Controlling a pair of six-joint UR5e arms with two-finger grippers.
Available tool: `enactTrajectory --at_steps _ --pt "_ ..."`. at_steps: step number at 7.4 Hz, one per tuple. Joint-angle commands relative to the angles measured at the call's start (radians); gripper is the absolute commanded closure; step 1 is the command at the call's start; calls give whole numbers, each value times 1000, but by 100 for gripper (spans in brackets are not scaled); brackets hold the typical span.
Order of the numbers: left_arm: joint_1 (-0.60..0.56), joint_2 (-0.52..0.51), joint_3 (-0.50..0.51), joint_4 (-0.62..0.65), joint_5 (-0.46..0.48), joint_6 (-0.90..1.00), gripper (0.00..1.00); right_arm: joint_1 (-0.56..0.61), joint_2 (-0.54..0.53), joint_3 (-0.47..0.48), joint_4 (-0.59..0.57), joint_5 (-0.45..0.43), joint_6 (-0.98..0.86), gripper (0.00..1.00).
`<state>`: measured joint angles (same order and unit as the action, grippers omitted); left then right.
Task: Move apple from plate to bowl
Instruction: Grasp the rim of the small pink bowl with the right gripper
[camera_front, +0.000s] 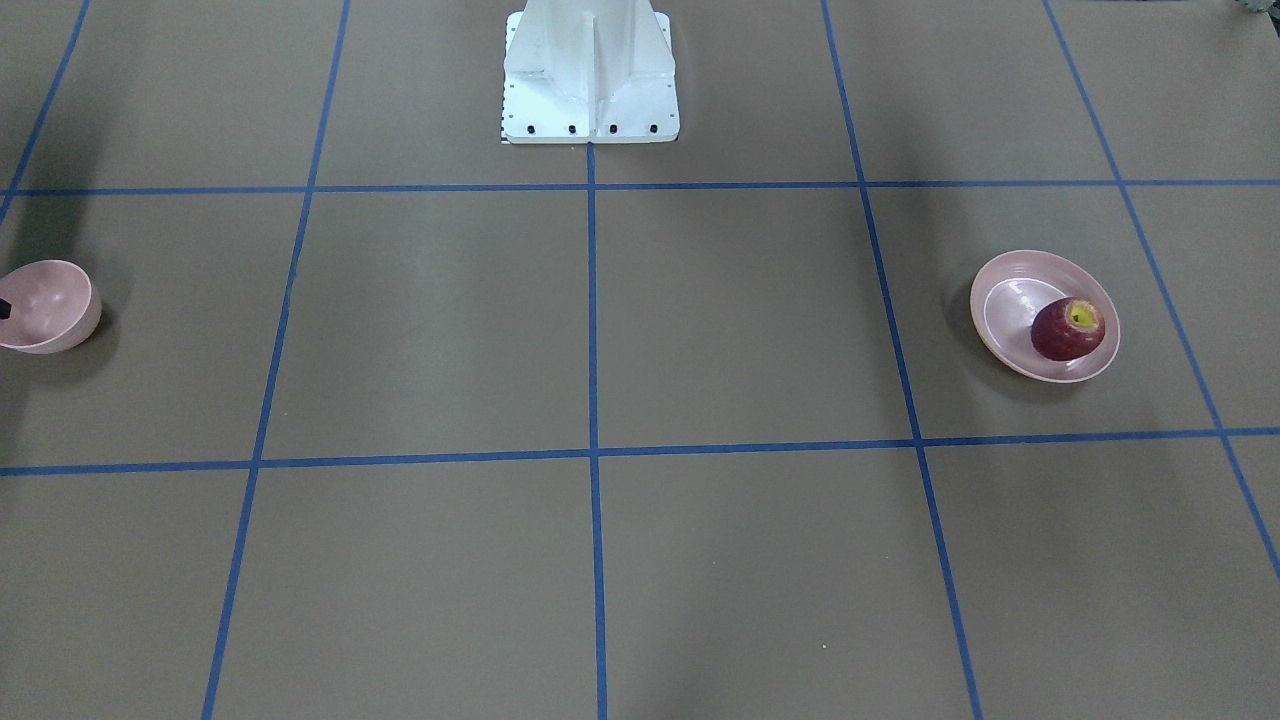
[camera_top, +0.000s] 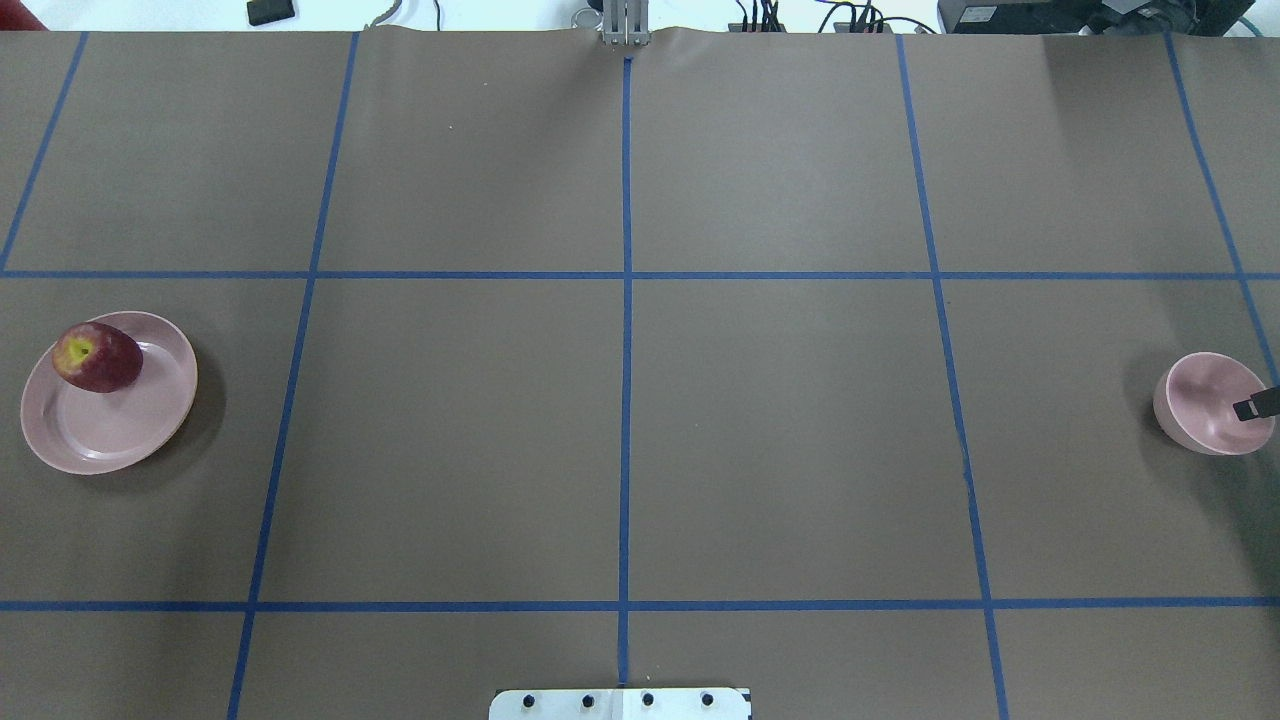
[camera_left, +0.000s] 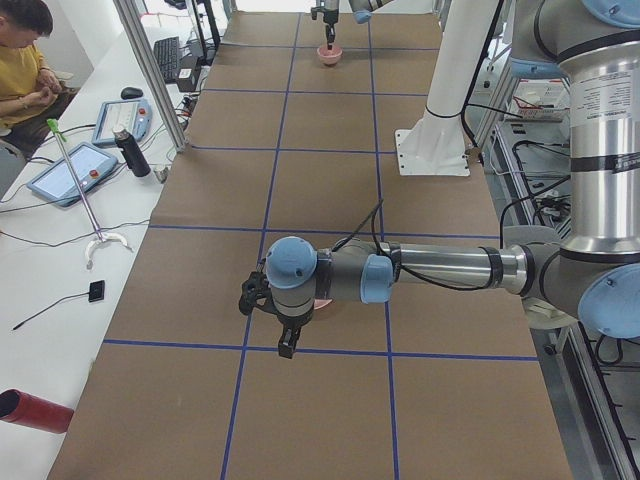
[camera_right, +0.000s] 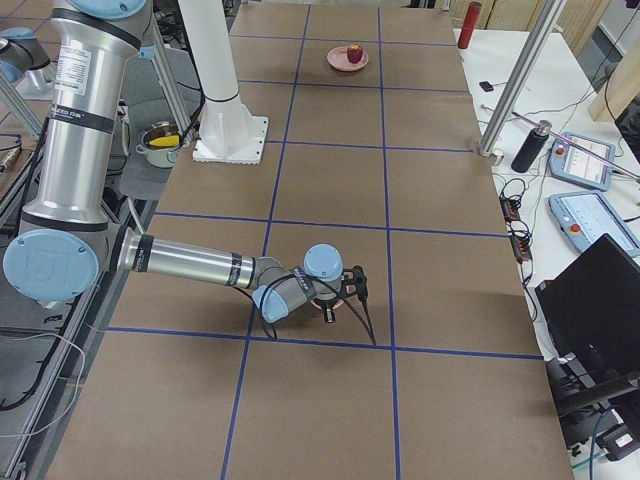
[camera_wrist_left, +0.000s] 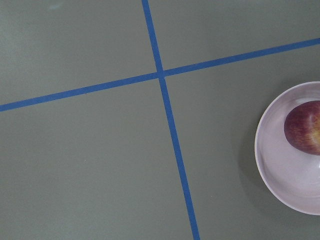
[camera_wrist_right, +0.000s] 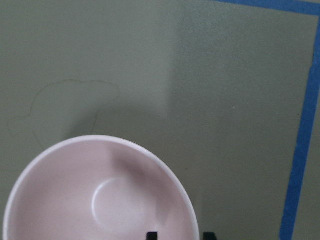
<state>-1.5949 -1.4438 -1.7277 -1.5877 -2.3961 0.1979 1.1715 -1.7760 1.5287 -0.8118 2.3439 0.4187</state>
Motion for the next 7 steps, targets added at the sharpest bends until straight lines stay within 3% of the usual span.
enactTrajectory --at_steps 1,3,5,7 --pt "0 0 -1 0 0 0 1 8 36 28 -10 17 0 100" --pt "0 0 -4 0 0 -2 1 39 145 31 -10 73 73 100" --pt "0 0 -6 0 0 -2 1 22 301 41 -10 86 349 100" --pt "1 0 -3 0 0 -2 1 -100 450 44 -10 63 626 100"
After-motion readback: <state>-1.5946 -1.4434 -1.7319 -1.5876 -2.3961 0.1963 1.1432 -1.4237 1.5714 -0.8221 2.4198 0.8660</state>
